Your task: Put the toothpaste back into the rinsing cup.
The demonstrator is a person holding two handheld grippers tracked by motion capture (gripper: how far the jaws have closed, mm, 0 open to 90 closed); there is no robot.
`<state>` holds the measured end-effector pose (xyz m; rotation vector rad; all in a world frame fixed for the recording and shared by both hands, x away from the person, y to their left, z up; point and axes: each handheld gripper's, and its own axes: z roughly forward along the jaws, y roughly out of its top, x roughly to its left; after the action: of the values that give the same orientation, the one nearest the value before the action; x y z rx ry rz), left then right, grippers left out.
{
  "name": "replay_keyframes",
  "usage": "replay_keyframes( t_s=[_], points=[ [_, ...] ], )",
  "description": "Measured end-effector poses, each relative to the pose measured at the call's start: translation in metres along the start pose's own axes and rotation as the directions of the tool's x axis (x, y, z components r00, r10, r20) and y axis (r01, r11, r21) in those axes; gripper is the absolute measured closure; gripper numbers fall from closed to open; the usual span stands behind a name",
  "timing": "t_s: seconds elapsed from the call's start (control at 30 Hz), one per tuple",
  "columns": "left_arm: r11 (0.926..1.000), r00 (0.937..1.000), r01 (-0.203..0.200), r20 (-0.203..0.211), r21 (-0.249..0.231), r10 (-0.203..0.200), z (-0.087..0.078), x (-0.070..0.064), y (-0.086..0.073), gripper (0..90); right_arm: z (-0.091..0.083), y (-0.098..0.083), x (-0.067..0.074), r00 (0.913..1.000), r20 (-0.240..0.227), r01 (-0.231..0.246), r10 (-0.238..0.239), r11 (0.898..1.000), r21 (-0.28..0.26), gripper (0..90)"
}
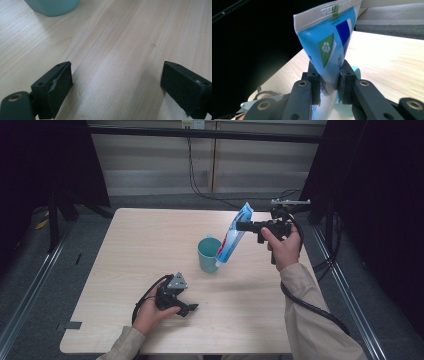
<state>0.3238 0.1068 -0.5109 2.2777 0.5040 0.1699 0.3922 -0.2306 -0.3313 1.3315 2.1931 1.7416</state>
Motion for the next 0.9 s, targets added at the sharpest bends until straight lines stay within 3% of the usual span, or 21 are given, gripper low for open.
replay_keyframes(
  t_s=[0.5,0.9],
  points=[
    [1.0,1.0,-0.002,0.004,0.006,0.002,0.0,0.0,0.0,9.9,0.004,0.018,0.004,0.9998,0.012,0.017,-0.017,1.0,-0.017,75.5],
    [0.9999,1.0,-0.008,0.005,0.009,0.008,-0.001,0.001,0.0,9.9,0.008,0.028,0.003,0.9991,0.043,0.005,-0.003,0.999,-0.046,75.4]
  ],
)
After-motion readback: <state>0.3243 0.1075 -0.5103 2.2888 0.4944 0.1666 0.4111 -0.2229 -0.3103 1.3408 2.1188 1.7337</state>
